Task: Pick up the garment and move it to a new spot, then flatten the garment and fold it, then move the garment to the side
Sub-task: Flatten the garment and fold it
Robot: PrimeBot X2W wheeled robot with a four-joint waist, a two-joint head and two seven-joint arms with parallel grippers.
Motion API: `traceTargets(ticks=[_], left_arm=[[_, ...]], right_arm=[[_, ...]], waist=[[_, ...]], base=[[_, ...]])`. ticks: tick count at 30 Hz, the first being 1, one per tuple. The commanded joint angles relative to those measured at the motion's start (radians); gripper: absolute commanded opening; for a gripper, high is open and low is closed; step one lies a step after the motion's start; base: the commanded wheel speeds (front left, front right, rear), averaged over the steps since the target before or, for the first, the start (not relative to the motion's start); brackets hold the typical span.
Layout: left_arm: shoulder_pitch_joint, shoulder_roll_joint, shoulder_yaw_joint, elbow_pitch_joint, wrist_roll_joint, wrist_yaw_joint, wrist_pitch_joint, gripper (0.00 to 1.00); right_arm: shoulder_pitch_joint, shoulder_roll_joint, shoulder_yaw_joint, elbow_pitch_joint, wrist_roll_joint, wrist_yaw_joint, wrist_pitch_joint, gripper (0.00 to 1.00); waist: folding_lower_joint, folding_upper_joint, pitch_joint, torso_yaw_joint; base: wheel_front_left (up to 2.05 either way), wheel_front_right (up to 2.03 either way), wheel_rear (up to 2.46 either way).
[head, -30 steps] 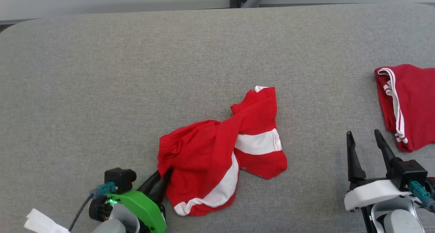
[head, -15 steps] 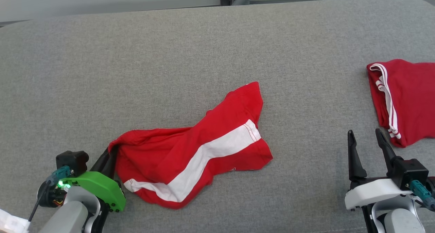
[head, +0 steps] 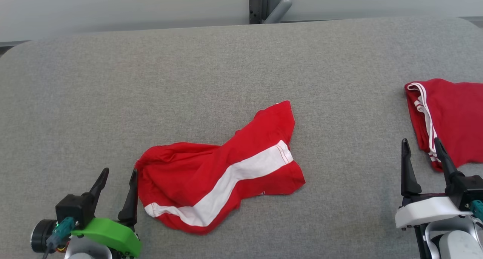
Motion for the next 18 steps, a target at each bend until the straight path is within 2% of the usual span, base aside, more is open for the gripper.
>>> traceTargets(ticks=[1, 4, 8, 12, 18], left_arm=[[0.03, 0.002, 0.012, -0.015, 0.015, 0.011, -0.003, 1.0], [0.118, -0.022, 0.085, -0.121, 0.074, 0.028, -0.003, 1.0], [0.214, -0.067, 0.168, -0.186, 0.163, -0.005, -0.003, 1.0], [0.274, -0.125, 0.237, -0.171, 0.246, -0.074, -0.003, 1.0], [0.325, -0.215, 0.354, -0.134, 0.315, -0.196, -0.003, 1.0]], right_arm=[[0.01, -0.002, -0.004, -0.005, -0.004, -0.002, -0.002, 1.0], [0.021, -0.001, -0.017, -0.011, -0.016, -0.002, -0.002, 1.0], [0.045, -0.002, -0.014, -0.015, -0.032, -0.002, -0.002, 1.0], [0.073, -0.001, 0.004, -0.002, -0.039, -0.002, -0.002, 1.0], [0.097, -0.002, 0.061, 0.013, -0.023, -0.002, -0.002, 1.0]], waist=[[0.0, 0.0, -0.011, 0.013], [0.0, 0.0, -0.029, 0.031], [0.0, 0.0, -0.061, 0.045], [0.0, 0.0, -0.095, 0.052], [0.0, 0.0, -0.122, 0.051]], base=[[0.0, 0.0, 0.0], [0.0, 0.0, 0.0], [0.0, 0.0, 0.0], [0.0, 0.0, 0.0], [0.0, 0.0, 0.0]])
